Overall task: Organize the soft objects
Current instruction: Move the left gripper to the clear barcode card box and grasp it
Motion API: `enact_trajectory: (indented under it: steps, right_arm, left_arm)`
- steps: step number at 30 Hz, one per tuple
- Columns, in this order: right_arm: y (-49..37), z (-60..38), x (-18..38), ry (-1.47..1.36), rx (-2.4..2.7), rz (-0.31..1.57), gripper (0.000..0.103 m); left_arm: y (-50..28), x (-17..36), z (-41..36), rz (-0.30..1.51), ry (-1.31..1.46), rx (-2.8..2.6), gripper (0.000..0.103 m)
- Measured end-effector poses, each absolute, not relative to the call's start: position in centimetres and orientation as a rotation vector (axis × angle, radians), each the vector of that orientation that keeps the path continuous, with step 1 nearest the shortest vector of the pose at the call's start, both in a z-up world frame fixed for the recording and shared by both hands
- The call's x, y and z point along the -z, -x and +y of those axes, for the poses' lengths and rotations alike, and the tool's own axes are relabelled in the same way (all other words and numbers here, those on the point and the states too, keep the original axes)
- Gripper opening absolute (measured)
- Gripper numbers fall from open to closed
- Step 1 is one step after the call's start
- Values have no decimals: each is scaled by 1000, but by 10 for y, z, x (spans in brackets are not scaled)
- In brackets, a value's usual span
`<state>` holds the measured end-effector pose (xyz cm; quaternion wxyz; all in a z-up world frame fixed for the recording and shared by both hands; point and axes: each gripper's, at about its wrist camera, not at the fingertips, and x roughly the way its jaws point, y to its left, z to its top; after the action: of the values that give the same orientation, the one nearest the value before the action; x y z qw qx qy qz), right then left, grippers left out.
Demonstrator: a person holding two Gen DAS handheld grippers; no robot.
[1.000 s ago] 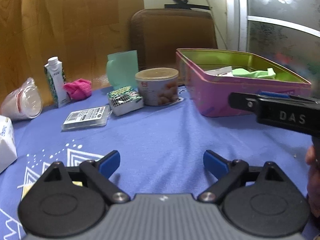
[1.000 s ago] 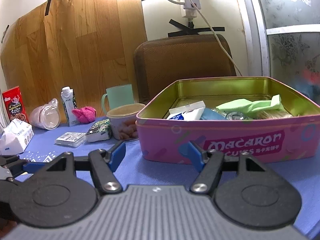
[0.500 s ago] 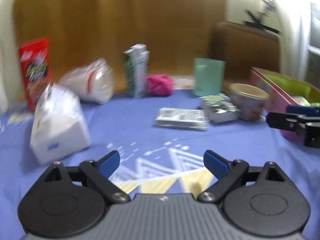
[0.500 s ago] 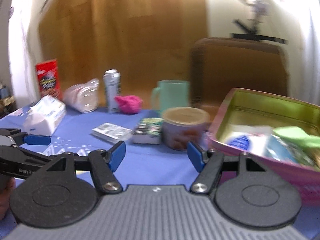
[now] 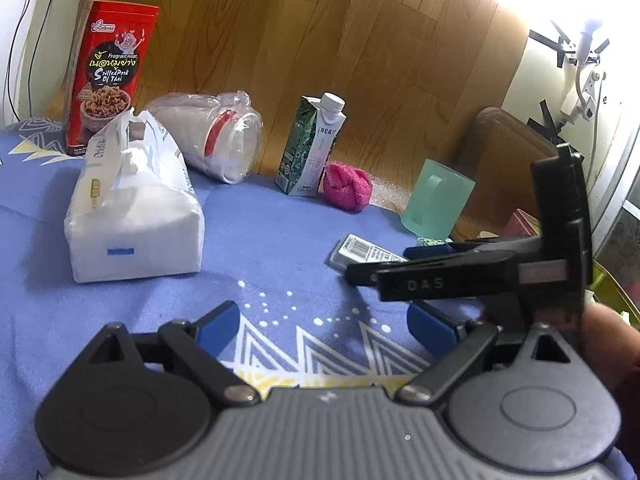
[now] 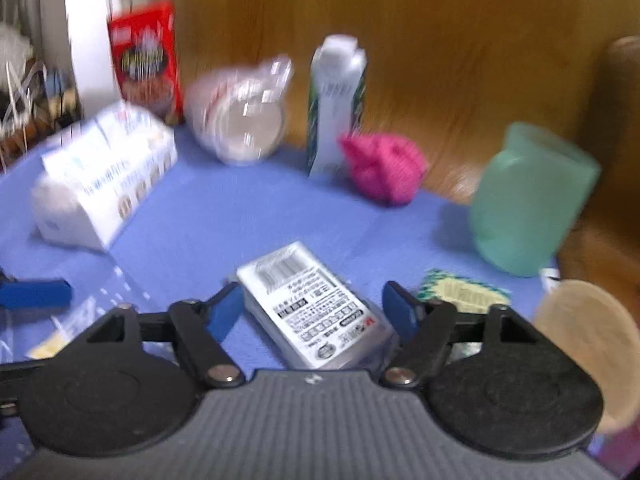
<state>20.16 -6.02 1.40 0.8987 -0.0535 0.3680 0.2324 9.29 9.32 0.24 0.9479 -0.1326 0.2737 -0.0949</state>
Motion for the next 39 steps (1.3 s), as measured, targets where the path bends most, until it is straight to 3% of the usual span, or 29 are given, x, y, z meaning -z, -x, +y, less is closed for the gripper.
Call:
enact_trajectory:
  steps: [2, 4, 6, 19, 29, 32, 33, 37, 38, 39]
  right_arm:
    - [-201, -61, -11, 94, -493, 755, 80]
    - [-196, -67, -13, 59, -512, 762, 67]
    - [-183, -71, -16, 66, -519, 754, 62]
    - [-66, -108, -17, 48, -447, 686, 61]
    - [-18, -126, -16, 29, -410, 651, 70]
    - [-17, -126, -15, 24, -407, 642, 69]
    - [-16, -126, -14, 23, -402, 639, 63]
    - [-17, -133, -14, -72, -405, 642, 63]
    - [-16, -140, -14, -130, -413, 648, 63]
    - [-17, -147, -14, -202, -424, 656, 62]
  left_arm:
    - [-93, -2, 93, 558, 270, 192, 94]
    - [-93, -2, 92, 561, 270, 190, 94]
    - [-93, -2, 92, 563, 268, 183, 94]
    - [-93, -1, 80, 594, 181, 142, 94]
    - [-84, -1, 63, 686, 216, 304, 93]
    - [-75, -6, 49, 732, 270, 408, 90]
    - [-73, -7, 43, 750, 269, 423, 89]
    - [-73, -10, 26, 824, 279, 423, 87]
    - [-74, -10, 23, 834, 285, 426, 86]
    - [-74, -10, 20, 843, 293, 429, 77]
